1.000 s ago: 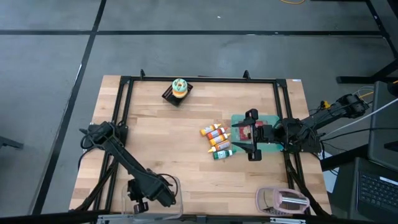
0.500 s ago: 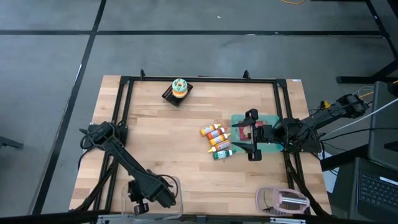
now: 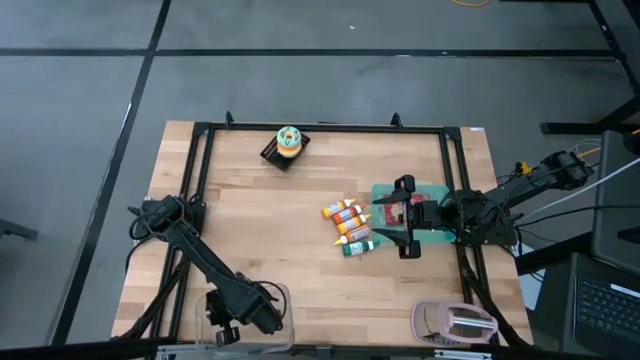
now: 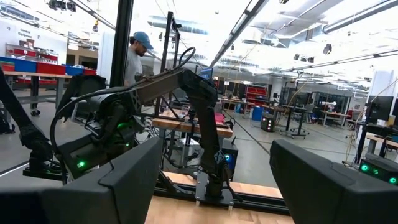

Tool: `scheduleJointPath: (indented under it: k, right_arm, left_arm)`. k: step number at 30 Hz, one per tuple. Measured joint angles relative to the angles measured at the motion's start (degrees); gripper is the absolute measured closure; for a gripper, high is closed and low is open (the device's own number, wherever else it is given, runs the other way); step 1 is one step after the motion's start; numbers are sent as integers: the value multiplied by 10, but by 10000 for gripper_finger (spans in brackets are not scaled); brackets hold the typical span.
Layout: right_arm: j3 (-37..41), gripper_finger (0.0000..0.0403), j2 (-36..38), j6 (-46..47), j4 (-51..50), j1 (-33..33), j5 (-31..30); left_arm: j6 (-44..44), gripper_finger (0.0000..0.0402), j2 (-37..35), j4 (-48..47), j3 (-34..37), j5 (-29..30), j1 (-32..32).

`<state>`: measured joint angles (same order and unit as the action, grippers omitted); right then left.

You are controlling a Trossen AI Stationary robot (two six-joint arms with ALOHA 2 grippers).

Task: Pick & Place Food Item
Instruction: Put the top green food coloring bottle into the transparent bin, then adjust the transparent bin

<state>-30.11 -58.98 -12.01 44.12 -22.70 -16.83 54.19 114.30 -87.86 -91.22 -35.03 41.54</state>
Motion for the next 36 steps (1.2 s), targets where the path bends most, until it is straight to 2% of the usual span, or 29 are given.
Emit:
scheduleJointPath:
  k: [16, 24, 31, 36]
  right_arm:
    - [0, 107, 0, 0, 0, 0, 0]
    - [0, 107, 0, 5, 0, 0, 0]
    - [0, 107, 0, 6, 0, 0, 0]
    - [0, 107, 0, 6, 0, 0, 0]
  left_arm:
    - [7, 289, 0, -5, 0, 2, 4]
    - [4, 272, 0, -5, 0, 26, 4]
    - [-14, 267, 0, -5, -40, 137, -4]
    - [-12, 256, 0, 16, -97, 321, -16]
